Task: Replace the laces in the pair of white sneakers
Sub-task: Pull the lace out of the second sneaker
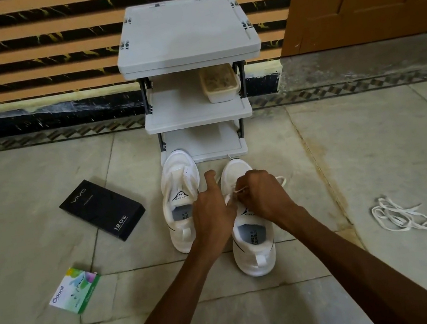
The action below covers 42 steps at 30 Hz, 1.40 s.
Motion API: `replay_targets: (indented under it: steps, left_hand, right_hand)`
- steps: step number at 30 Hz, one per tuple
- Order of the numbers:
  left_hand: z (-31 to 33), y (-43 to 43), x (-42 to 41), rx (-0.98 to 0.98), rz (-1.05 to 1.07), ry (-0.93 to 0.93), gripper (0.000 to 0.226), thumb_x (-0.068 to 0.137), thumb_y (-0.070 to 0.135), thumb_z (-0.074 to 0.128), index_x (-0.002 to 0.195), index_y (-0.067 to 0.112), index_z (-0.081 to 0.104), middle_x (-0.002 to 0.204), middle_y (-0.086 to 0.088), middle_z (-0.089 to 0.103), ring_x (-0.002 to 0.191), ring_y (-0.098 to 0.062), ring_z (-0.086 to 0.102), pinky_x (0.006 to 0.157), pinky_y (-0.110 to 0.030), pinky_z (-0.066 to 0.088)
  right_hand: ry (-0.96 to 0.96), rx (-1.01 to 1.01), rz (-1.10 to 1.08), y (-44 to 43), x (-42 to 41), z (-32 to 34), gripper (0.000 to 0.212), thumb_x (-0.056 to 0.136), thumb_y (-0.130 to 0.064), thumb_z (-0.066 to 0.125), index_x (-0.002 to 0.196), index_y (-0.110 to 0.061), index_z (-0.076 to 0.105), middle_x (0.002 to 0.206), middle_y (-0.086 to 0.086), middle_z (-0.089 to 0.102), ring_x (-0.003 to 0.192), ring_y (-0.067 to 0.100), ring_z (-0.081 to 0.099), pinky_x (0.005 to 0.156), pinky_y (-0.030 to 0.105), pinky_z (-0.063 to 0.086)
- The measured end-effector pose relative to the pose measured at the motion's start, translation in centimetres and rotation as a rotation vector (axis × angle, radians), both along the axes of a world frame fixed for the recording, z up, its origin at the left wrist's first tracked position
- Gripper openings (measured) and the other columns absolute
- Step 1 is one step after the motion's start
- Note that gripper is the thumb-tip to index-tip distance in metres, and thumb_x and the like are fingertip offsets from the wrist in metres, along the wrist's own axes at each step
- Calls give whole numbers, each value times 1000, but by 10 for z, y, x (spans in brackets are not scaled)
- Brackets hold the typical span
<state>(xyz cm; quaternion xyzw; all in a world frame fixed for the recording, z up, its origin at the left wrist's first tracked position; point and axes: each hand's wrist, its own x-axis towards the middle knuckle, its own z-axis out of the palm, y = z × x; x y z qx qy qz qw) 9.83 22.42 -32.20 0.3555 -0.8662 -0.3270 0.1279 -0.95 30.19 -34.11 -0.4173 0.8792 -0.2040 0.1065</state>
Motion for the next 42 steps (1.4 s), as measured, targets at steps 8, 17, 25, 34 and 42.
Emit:
replay_targets:
  steps: [8, 17, 25, 34, 42]
  left_hand:
    - [0, 1, 2, 12, -19, 5, 64, 85, 16, 68, 138, 19, 32, 86, -8, 66, 75, -24, 65, 61, -30, 48]
    - [1, 0, 1, -11, -10, -26, 62, 87, 19, 67, 138, 19, 32, 89, -8, 66, 75, -21, 62, 61, -26, 43]
    - [0, 1, -1, 1, 22, -43, 63, 88, 23, 68, 140, 19, 32, 102, -10, 67, 91, -26, 66, 80, -37, 55]
    - [-7, -1, 0, -99, 21, -57, 49, 87, 24, 65, 129, 20, 40, 88, -7, 66, 83, -26, 65, 61, -31, 42]
    - [-23, -4, -15, -132, -229, 0, 44, 87, 10, 60, 128, 28, 58, 124, -3, 50, 104, -21, 56, 78, -22, 44]
  right_hand:
    - [-410, -618, -545, -5, -9, 19, 24, 94, -9, 48, 72, -16, 54, 72, -2, 51, 67, 13, 46, 63, 17, 41]
    - [-273, -269, -234, -2, -10, 15, 17, 93, -6, 51, 92, -8, 68, 86, 7, 69, 73, 21, 63, 65, 29, 50]
    - [104, 191, -37, -7, -6, 19, 18, 88, -23, 65, 92, -8, 75, 94, 12, 70, 84, 27, 66, 70, 28, 47]
    - [-828, -879, -702, 8, -23, 33, 23, 93, -12, 52, 73, -17, 61, 70, -1, 56, 67, 15, 50, 65, 30, 43]
    - [19, -46, -362, 28, -4, 19, 28, 89, -40, 63, 103, -17, 71, 100, 8, 70, 89, 25, 65, 72, 29, 52]
